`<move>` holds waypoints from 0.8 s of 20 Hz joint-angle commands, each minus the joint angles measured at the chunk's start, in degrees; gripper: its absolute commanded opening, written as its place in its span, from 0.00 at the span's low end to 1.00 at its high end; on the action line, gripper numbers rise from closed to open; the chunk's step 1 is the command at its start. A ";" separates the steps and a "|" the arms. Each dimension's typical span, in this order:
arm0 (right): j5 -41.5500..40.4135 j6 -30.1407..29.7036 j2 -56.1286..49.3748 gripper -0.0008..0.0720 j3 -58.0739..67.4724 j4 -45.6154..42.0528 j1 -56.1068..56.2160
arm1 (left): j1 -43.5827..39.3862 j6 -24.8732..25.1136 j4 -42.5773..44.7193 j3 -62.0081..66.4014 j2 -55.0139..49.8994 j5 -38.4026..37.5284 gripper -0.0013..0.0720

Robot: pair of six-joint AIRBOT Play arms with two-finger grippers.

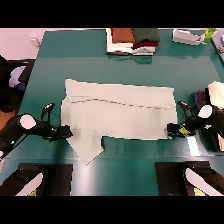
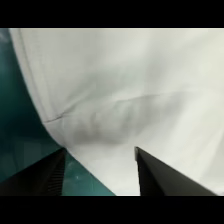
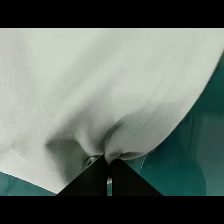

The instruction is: Fold the shirts.

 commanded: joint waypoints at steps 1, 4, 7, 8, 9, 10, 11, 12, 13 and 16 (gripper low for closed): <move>-0.07 -0.09 0.04 0.04 0.02 -0.35 0.04 | -0.02 1.46 -1.86 -0.26 -0.07 1.09 0.67; -0.04 -0.09 0.04 0.04 0.02 -0.33 0.04 | 0.00 1.46 -1.86 -0.50 -0.07 1.25 0.67; 0.50 -0.09 0.04 0.04 0.02 -0.35 0.04 | 0.00 1.46 -1.79 -3.19 -0.07 2.80 0.67; 0.63 -0.11 0.04 0.04 0.02 -0.35 0.04 | 0.00 1.49 -1.79 -3.89 -0.07 2.71 0.52; 0.68 -0.11 0.04 0.04 0.09 -0.39 0.04 | 0.00 2.43 -1.88 -3.80 -0.04 2.19 0.11; 0.87 -0.11 0.04 0.04 0.44 -0.44 0.04 | 0.00 3.78 -2.03 -3.26 -0.04 1.62 0.05; 1.55 -0.13 0.04 0.04 1.36 -0.46 0.04 | 0.00 4.33 -1.77 -2.01 -0.02 -0.15 0.05; 2.78 -0.13 0.24 0.04 2.86 -0.50 0.04 | 0.00 4.94 -1.09 -0.37 0.17 -2.56 0.05; 4.17 -0.15 1.03 0.04 4.52 -0.52 0.04 | 0.00 5.07 0.55 1.53 1.03 -5.33 0.05; 8.61 -0.15 6.47 0.03 8.04 -2.54 0.04 | 0.00 4.85 5.70 5.81 7.21 -12.39 0.05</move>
